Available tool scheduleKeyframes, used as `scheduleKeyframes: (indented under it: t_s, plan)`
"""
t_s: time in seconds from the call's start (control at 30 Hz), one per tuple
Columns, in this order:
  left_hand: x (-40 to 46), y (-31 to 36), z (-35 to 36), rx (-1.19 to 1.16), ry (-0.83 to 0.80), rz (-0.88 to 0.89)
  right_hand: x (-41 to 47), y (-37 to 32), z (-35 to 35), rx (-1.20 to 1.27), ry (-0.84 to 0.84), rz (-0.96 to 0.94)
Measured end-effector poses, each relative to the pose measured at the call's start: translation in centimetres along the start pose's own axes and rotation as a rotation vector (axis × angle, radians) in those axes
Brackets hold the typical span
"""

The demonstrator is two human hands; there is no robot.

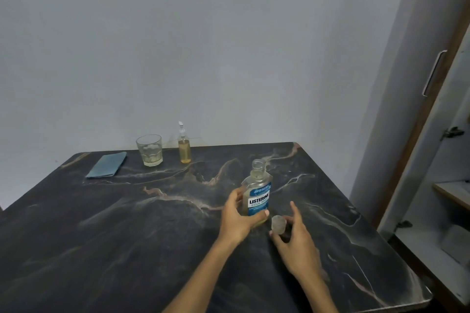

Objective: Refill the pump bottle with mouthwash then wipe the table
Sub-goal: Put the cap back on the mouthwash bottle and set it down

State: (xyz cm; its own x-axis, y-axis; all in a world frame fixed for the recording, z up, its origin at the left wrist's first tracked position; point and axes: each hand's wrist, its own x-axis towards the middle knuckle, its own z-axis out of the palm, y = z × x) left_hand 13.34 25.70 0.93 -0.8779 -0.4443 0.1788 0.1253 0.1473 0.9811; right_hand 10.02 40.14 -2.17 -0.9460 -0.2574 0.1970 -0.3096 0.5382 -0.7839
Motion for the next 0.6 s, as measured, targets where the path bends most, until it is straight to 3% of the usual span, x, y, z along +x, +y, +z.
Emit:
scheduleKeyframes:
  t_s: [0.13,0.43,0.6]
  plan:
    - [0.6,-0.2,0.1,-0.037,0.018,-0.007,0.2,0.1,0.2,-0.013,0.072,-0.021]
    - [1.1,-1.3,-2.4,-0.164,-0.215,-0.082,1.5,0.0,-1.2,0.478,0.316,-0.058]
    - [1.1,-1.6,-3.3,-0.193,-0.337,-0.104,2.8,-2.7,-4.0,0.628,0.242,-0.213]
